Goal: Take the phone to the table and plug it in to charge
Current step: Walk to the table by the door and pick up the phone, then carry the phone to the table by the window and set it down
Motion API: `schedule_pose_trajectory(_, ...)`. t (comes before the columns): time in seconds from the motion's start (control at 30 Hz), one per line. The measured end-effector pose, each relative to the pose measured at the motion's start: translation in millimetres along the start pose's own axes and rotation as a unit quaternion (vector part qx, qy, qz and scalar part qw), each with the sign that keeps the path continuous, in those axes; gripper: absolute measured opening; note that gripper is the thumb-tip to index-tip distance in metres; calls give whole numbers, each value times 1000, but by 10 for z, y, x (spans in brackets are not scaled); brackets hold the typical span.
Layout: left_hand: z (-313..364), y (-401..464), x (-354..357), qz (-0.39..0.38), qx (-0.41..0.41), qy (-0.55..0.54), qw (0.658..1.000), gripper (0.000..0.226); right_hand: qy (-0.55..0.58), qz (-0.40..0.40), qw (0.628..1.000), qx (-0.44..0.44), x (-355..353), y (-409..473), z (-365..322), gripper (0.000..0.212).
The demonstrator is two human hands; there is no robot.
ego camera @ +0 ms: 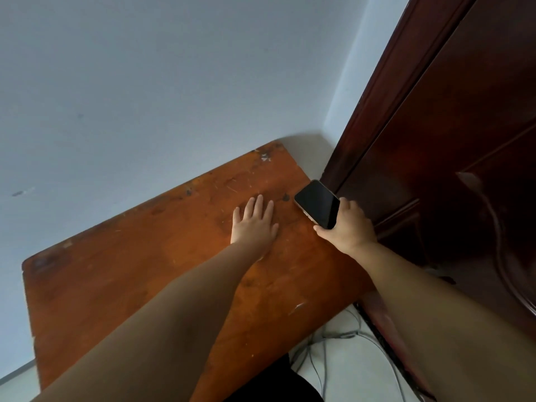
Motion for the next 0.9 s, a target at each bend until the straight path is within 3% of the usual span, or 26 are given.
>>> schedule_pose_trajectory(0.07, -20, 17, -204, -9, 4, -20, 1000, 56, -13, 17, 999, -24, -176, 43, -101, 77)
schedule_pose_trajectory(0.2, -263, -76, -680, 46, -45, -57, 996, 47, -37, 47, 995, -82, -516, 124, -493, 79)
schedule_pose_trajectory(0.4, -1117, -654, -987, 121, -134, -97, 979, 41, -11, 62, 981, -182, -628, 12, -1486, 78)
schedule_pose_trajectory(0.73, -2964, -2295, -803, 174, -309, -135, 925, 39, -35, 33, 916, -399, -201, -887, -3634, 71)
schedule_pose_trajectory(0.9, -4105, -3547, -380, 187, -405, -140, 884, 36, -15, 19, 871, -490, 192, -1765, -4911, 72)
Point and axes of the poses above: each hand's wrist, its own y-axis towards the middle knuckle, its own x-axis out of the palm, z = x × y, the point moved 6 cm from there along y, towards the middle knuckle, and after that the axes turned 11 degrees about -x, right-handed, at the moved point
